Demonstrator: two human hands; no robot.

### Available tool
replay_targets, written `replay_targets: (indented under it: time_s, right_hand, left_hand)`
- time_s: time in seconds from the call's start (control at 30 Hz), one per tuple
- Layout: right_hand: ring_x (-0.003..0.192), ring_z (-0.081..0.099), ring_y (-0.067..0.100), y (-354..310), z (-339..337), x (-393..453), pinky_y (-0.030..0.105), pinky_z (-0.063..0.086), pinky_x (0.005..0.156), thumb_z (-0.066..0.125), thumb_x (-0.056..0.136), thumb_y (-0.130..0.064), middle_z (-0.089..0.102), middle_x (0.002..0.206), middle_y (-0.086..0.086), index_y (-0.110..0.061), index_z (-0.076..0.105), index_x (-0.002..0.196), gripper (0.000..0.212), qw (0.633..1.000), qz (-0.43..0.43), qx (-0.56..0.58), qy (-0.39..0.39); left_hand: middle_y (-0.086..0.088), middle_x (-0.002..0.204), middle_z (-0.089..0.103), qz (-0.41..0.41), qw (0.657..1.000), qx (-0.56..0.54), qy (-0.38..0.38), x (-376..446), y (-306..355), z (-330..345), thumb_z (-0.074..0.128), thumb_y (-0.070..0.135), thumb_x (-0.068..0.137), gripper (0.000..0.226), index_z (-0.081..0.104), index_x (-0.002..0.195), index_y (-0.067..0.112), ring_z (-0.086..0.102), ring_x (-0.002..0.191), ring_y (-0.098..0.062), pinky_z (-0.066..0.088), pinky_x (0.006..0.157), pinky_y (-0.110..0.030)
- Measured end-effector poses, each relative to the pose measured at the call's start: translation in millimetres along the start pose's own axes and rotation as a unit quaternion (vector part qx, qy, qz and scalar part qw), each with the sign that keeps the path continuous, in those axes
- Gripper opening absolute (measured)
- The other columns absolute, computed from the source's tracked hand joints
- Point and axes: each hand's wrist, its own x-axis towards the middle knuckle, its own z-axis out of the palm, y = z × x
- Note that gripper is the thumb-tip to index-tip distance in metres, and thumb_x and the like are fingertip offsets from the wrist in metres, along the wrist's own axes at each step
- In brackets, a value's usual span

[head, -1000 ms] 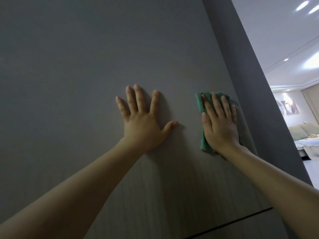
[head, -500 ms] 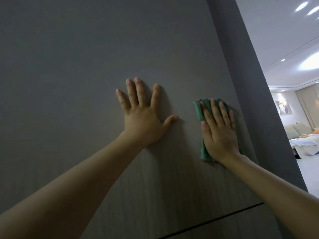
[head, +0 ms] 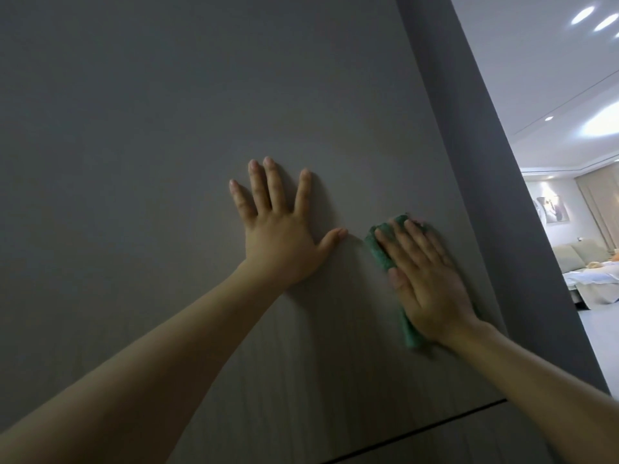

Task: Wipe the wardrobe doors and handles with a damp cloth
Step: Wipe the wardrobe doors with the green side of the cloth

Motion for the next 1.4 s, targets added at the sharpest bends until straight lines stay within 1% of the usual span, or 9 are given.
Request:
replay_targets:
  time_s: [0.13,0.2,0.43,0.53,0.63,0.83,1.03,1.23,1.4]
  right_hand:
    - [0.145,0.009,0.015,19.8,-1.1,13.6,0.027,-0.002,0.118,0.012,0.095,-0.043,0.01,0.153,-0.004,-0.018,0.01,0.144,0.055,0.983,0.175,0.047,0.009]
    - [0.145,0.012,0.019,6.5,1.9,4.6,0.033,0.003,0.118,0.013,0.097,-0.042,0.015,0.154,0.002,-0.013,0.015,0.144,0.056,0.977,0.206,0.041,0.026]
    - [0.146,0.015,0.022,-10.5,2.8,-42.7,0.045,0.013,0.117,0.015,0.102,-0.035,0.022,0.155,0.004,-0.016,0.017,0.149,0.051,0.999,0.051,0.016,-0.009]
    - [0.145,0.012,0.018,7.8,-0.3,-33.2,0.035,0.005,0.119,0.019,0.099,-0.035,0.019,0.154,0.003,-0.014,0.015,0.147,0.052,0.989,0.147,0.029,0.005]
    - [0.144,0.016,0.024,-7.0,3.8,-35.9,0.035,0.004,0.119,0.017,0.098,-0.036,0.023,0.154,0.008,-0.012,0.015,0.143,0.051,0.968,0.246,0.037,0.03]
    - [0.144,0.018,0.028,-21.0,3.0,-64.6,0.045,0.01,0.118,0.012,0.102,-0.037,0.023,0.154,0.005,-0.016,0.016,0.149,0.051,0.996,0.09,0.009,-0.003]
    - [0.141,0.023,0.031,-37.6,7.3,-56.3,0.04,0.01,0.116,0.018,0.101,-0.036,0.029,0.152,0.013,-0.01,0.022,0.144,0.051,0.973,0.227,0.031,0.041]
    - [0.145,0.017,0.026,-55.7,5.5,-55.3,0.05,0.015,0.116,0.013,0.102,-0.036,0.023,0.155,0.005,-0.015,0.018,0.149,0.052,0.999,0.039,0.017,-0.005]
    - [0.142,0.025,0.032,-83.9,12.7,-28.2,0.04,0.01,0.117,0.018,0.1,-0.035,0.029,0.152,0.011,-0.009,0.027,0.145,0.053,0.97,0.237,0.025,0.047]
  left_hand:
    - [-0.026,0.154,-0.022,0.0,1.0,-0.001,0.011,0.3,-1.2,1.1,0.022,0.081,0.081,0.096,-0.008,0.153,0.025,-0.027,0.14,-0.043,-0.019,0.108,-0.061]
    - [-0.026,0.154,-0.022,0.002,1.0,-0.003,0.01,-0.2,-1.2,0.0,0.022,0.08,0.081,0.096,-0.007,0.153,0.025,-0.026,0.14,-0.043,-0.018,0.109,-0.061]
    - [-0.015,0.159,-0.013,0.018,0.993,-0.104,-0.05,-2.4,-18.3,-27.4,0.035,0.068,0.089,0.076,0.012,0.152,0.032,-0.021,0.145,-0.028,-0.018,0.115,-0.049]
    - [-0.015,0.16,0.001,0.015,0.996,-0.09,0.006,-20.0,-41.4,-37.0,0.041,0.056,0.093,0.064,0.025,0.15,0.032,-0.009,0.147,-0.028,-0.014,0.116,-0.048]
    - [-0.019,0.159,0.0,0.0,0.999,-0.04,-0.013,-44.1,-63.5,-38.3,0.039,0.055,0.093,0.064,0.021,0.151,0.035,-0.009,0.146,-0.034,-0.012,0.115,-0.053]
    - [-0.014,0.159,-0.017,0.013,0.998,-0.011,-0.059,-61.3,-85.1,-31.7,0.013,0.072,0.078,0.08,0.001,0.151,0.042,-0.02,0.144,-0.033,-0.013,0.114,-0.055]
    - [-0.015,0.158,-0.019,0.014,0.999,-0.009,-0.034,-61.2,-85.8,-18.9,0.018,0.077,0.085,0.077,0.0,0.151,0.042,-0.021,0.144,-0.034,-0.015,0.113,-0.055]
    - [-0.014,0.158,-0.02,0.018,0.999,0.001,-0.035,-60.3,-86.6,-17.1,0.033,0.07,0.087,0.077,-0.002,0.151,0.042,-0.022,0.144,-0.034,-0.015,0.113,-0.054]
    - [-0.015,0.159,-0.016,0.015,0.999,-0.019,-0.02,-60.7,-87.0,-16.3,0.023,0.072,0.08,0.081,0.003,0.151,0.041,-0.018,0.145,-0.035,-0.014,0.113,-0.054]
